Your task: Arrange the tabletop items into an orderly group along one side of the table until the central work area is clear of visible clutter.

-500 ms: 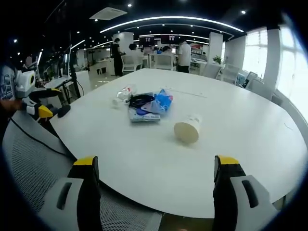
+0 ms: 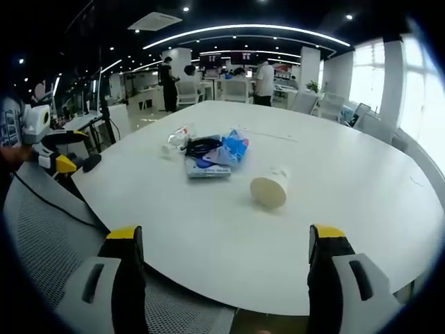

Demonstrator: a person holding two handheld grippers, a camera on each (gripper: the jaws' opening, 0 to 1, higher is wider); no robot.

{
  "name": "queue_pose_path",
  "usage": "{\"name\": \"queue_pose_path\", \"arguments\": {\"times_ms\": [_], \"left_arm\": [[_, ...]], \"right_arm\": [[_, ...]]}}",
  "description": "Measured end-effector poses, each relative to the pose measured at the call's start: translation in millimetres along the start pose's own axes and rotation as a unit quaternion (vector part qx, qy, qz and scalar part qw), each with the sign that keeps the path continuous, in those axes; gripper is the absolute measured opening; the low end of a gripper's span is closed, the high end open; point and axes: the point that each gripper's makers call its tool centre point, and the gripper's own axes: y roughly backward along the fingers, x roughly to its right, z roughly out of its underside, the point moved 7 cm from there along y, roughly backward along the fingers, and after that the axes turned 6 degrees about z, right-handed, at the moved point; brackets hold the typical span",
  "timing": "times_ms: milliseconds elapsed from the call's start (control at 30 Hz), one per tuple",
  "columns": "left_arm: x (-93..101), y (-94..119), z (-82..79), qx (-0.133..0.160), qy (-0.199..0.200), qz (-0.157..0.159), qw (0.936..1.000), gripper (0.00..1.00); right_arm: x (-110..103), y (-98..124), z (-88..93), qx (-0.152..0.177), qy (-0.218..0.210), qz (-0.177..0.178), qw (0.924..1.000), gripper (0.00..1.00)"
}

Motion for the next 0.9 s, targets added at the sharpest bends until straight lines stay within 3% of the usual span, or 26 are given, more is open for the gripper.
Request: {"name": "queue_pose_path", "arguments": {"times_ms": [900], "left_arm": [[-3.4, 1.3, -1.0, 0.006, 0.003, -0.013, 0.9999, 0.89]], "right_arm": [[-1.5, -0.3, 1.5, -0.008, 0.009, -0.005, 0.9999, 1.0]]}}
